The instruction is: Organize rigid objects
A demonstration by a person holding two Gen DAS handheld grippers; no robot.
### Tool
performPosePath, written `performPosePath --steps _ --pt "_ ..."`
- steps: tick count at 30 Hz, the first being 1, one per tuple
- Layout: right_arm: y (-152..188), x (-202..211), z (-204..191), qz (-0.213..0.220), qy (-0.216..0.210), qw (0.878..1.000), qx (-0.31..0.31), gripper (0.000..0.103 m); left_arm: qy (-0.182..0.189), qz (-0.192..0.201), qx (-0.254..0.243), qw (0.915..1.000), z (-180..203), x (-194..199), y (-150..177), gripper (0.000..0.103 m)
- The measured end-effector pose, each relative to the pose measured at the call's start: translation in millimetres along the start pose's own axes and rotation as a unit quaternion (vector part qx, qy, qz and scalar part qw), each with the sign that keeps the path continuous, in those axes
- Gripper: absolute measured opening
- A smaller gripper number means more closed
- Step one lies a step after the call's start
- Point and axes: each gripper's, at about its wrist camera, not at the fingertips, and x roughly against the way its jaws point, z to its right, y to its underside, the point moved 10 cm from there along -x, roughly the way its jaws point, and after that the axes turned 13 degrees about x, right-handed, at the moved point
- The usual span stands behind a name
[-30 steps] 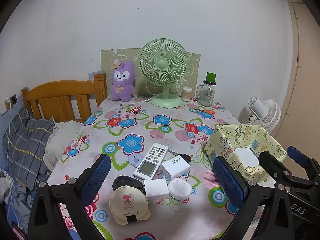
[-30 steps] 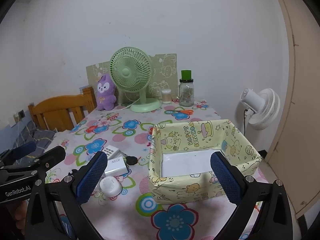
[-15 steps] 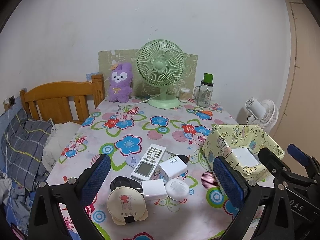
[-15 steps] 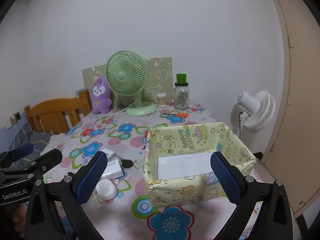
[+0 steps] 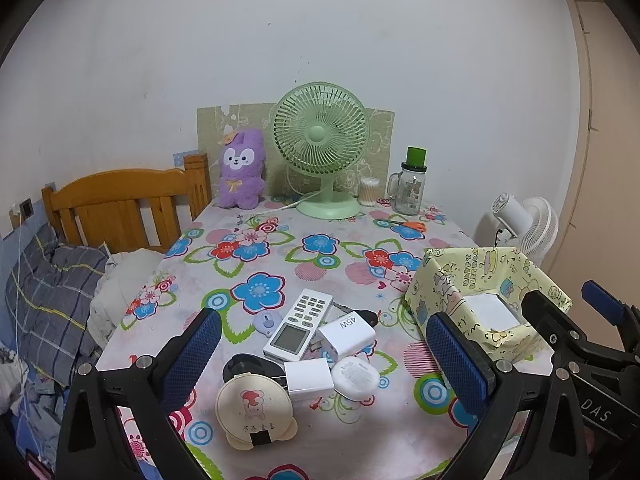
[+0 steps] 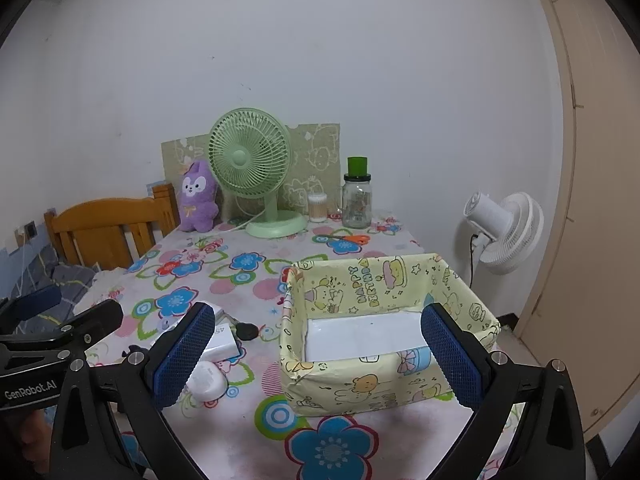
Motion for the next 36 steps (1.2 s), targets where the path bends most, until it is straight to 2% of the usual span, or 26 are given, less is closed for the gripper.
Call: performPosePath --steps 16,25,30,36 --pt "6 -10 -3 -0.013 -0.017 1.000 -0.022 0.103 -0.004 -0.009 -0.002 0.9999 -5 -8 7 0.103" --pt "7 -16 -10 -0.015 -0.009 1.000 -0.014 0.103 0.002 -0.012 -0.006 0.9999 -7 -13 10 0.103" --pt "8 -20 -16 -0.015 -0.010 1.000 -0.014 0.103 -0.004 -0.015 -0.001 0.9999 -16 -18 14 0.103" --pt "14 -33 -26 -0.035 -0.023 0.999 -0.020 0.103 -0.013 -0.033 0.007 0.9993 -32 -27 24 0.103"
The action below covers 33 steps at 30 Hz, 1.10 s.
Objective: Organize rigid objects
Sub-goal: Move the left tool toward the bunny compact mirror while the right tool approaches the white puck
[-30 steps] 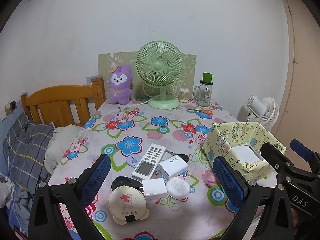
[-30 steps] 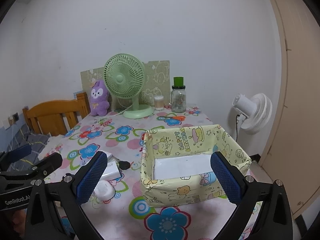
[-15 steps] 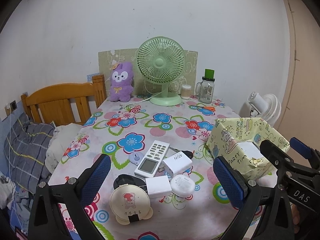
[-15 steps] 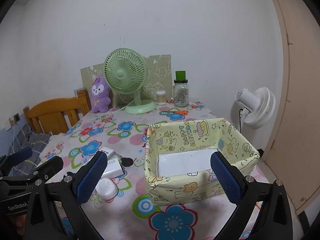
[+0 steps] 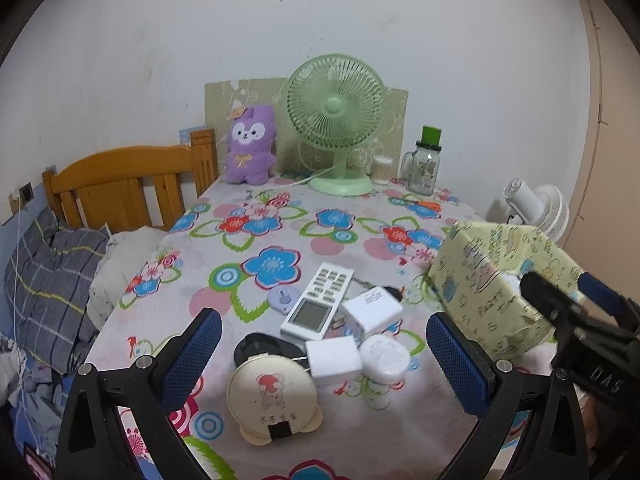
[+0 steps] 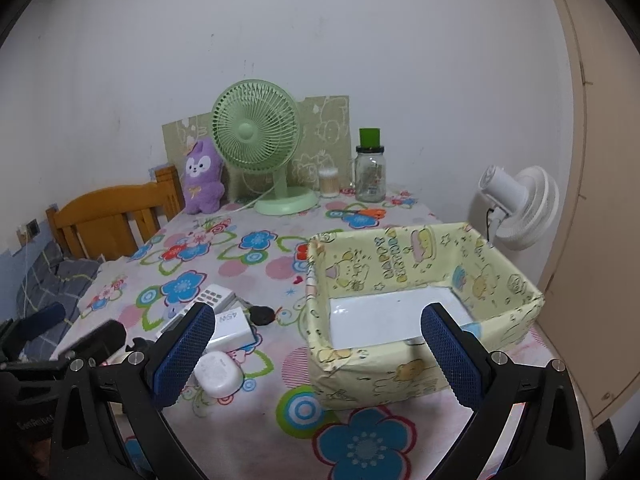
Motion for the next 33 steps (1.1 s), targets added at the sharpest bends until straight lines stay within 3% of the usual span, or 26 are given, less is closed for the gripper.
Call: performPosePath --steps 14,25,33 --pt "4 -12 -41 -0.005 -0.005 1.000 0.023 0.103 -0.008 -0.053 0.010 0.9985 -35 -26 27 0.103" --pt "12 -25 -77 -0.018 -0.028 0.998 0.046 0.094 -0.028 -0.075 0.005 0.9967 -51 -43 40 0.103" --pt "20 -40 -93 -0.037 -0.036 0.997 0.058 0.094 -0.040 -0.094 0.014 0.9946 -62 -56 47 0.103"
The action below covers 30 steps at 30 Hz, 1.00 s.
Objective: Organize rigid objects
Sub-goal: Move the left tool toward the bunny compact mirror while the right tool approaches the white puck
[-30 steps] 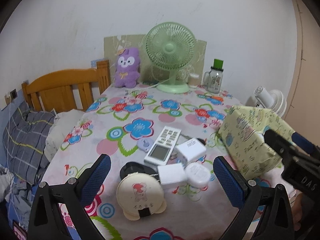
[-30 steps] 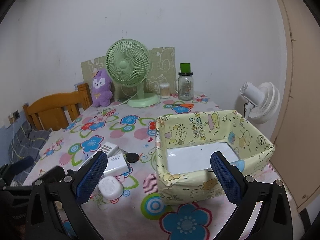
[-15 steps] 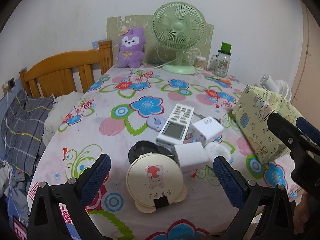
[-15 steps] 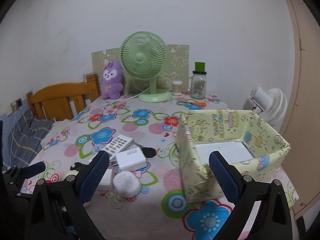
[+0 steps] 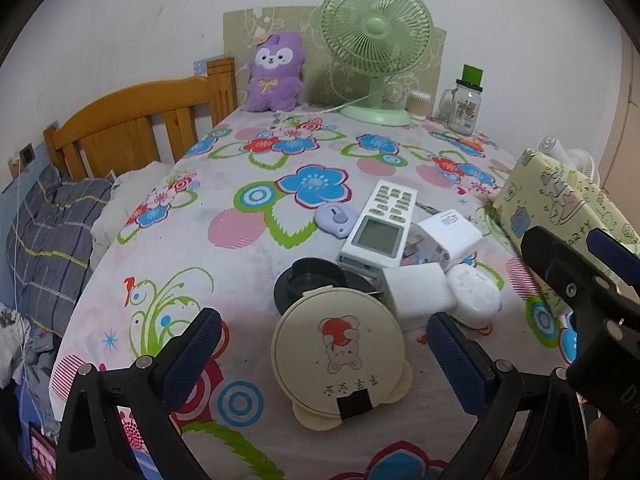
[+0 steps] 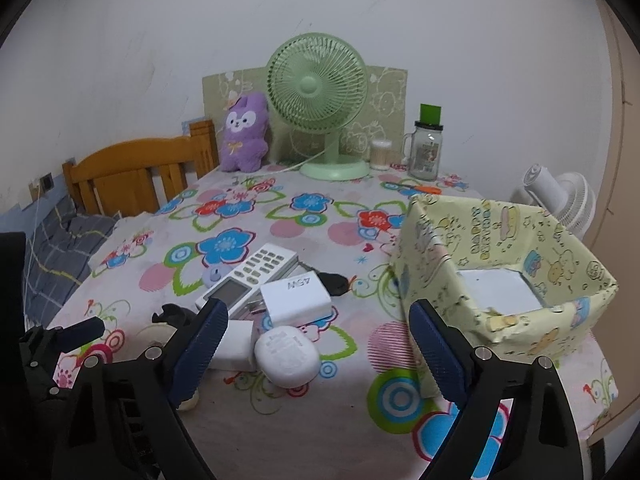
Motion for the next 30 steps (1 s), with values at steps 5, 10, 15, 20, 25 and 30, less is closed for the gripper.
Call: performPosePath --steps 5,10,15,20,25,30 --pt "7 -13 -8 -0.018 -0.009 1.000 0.006 0.093 0.000 -0.022 -0.002 0.9998 0 -11 6 0.103" --pt "13 -26 -9 -0.037 -0.012 0.999 0.007 0.093 -0.002 -0.030 -0.014 0.9994 3 -16 9 0.103" --pt "22 -39 -8 -0.064 -0.012 0.998 0.016 0.079 -0.013 -0.052 -0.019 0.9984 3 -27 15 0.103" --pt "31 -49 -15 -0.083 -0.031 0.996 0.020 0.079 -0.013 -0.064 -0.023 0.9976 3 -31 21 0.099" --pt "33 -55 -19 -0.082 -0.038 0.996 0.023 0.079 -0.016 -0.058 -0.031 0.9977 6 -31 21 0.097" --pt "35 -54 -18 -0.088 -0.038 0.995 0.019 0.079 -0.009 -0.049 -0.036 0.9981 8 -30 19 0.087"
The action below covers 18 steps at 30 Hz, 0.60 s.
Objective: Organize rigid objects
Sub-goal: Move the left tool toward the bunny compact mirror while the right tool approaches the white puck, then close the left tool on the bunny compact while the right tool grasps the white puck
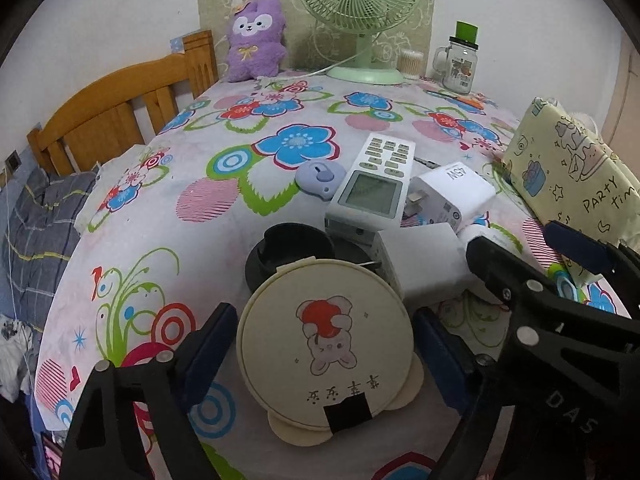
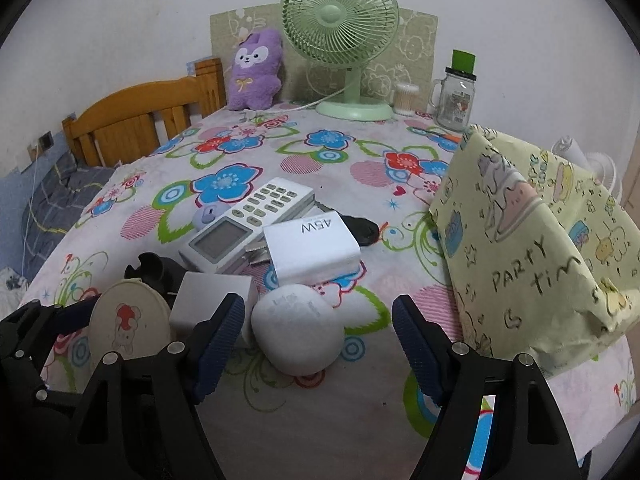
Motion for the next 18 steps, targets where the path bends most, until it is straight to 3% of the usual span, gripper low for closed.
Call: performPosePath --steps 5,11,16,18 --pt "8 2 5 -0.012 -0.006 1.000 -0.014 0.079 0.009 0.003 -0.005 0.9999 5 2 -1 0.077" --pt "17 -6 10 -0.036 -0.022 0.998 -0.043 0.079 0.015 0.004 -0.013 0.9998 7 1 -2 0.077" --pt "14 -14 9 -0.040 -0.006 0.999 -0.034 0.079 0.015 0.004 -0.015 0.9998 9 1 -2 0.077" --pt "14 -19 9 -0.044 -0.010 0.998 -0.040 0.074 0.015 0.005 -0.016 0.9998 10 1 -2 0.077"
